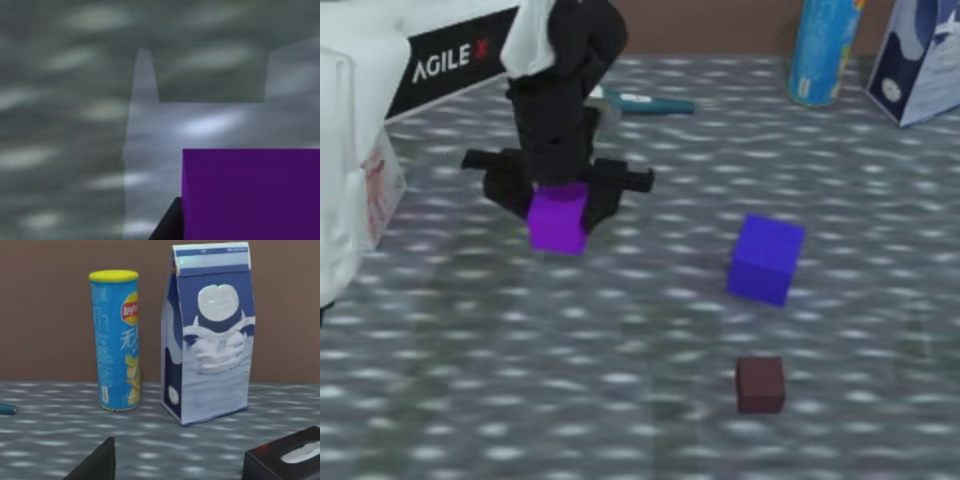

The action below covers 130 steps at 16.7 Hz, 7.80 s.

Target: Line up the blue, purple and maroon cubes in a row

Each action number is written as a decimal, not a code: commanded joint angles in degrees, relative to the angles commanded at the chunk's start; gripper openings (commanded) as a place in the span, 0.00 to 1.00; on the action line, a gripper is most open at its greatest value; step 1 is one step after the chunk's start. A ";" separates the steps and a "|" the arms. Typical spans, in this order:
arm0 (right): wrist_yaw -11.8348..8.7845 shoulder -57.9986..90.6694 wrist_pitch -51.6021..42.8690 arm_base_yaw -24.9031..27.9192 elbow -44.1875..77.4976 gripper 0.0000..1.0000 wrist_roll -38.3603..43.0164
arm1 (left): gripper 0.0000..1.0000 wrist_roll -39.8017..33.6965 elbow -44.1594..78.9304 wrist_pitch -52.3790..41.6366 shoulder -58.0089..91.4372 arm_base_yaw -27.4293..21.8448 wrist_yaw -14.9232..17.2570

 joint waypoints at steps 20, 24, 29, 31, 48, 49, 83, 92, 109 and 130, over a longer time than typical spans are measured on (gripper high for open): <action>0.00 0.00 0.00 0.00 0.00 1.00 0.00 | 0.00 -34.33 -15.52 8.62 -7.14 -22.65 -0.72; 0.00 0.00 0.00 0.00 0.00 1.00 0.00 | 0.00 -34.37 -20.02 15.70 -4.65 -22.76 -0.68; 0.00 0.00 0.00 0.00 0.00 1.00 0.00 | 0.08 -34.38 -20.35 16.12 -4.43 -22.78 -0.69; 0.00 0.00 0.00 0.00 0.00 1.00 0.00 | 0.23 -34.38 -20.35 16.12 -4.43 -22.78 -0.69; 0.00 0.00 0.00 0.00 0.00 1.00 0.00 | 1.00 -34.38 -20.35 16.12 -4.43 -22.78 -0.69; 0.00 0.00 0.00 0.00 0.00 1.00 0.00 | 1.00 -34.38 -20.35 16.12 -4.43 -22.78 -0.69; -0.09 93.46 -49.74 18.47 75.86 1.00 -30.01 | 1.00 -8.08 -81.72 44.63 -95.42 15.28 -1.47; 0.12 128.50 -67.99 25.75 107.52 1.00 -42.04 | 1.00 13.01 -105.48 63.94 -127.74 27.68 -0.03; 0.29 136.73 -52.88 26.38 99.72 1.00 -42.86 | 1.00 15.08 -107.01 65.80 -130.67 28.54 0.14; 0.29 136.90 -52.57 26.39 99.48 0.00 -42.86 | 1.00 15.08 -107.01 65.80 -130.67 28.54 0.14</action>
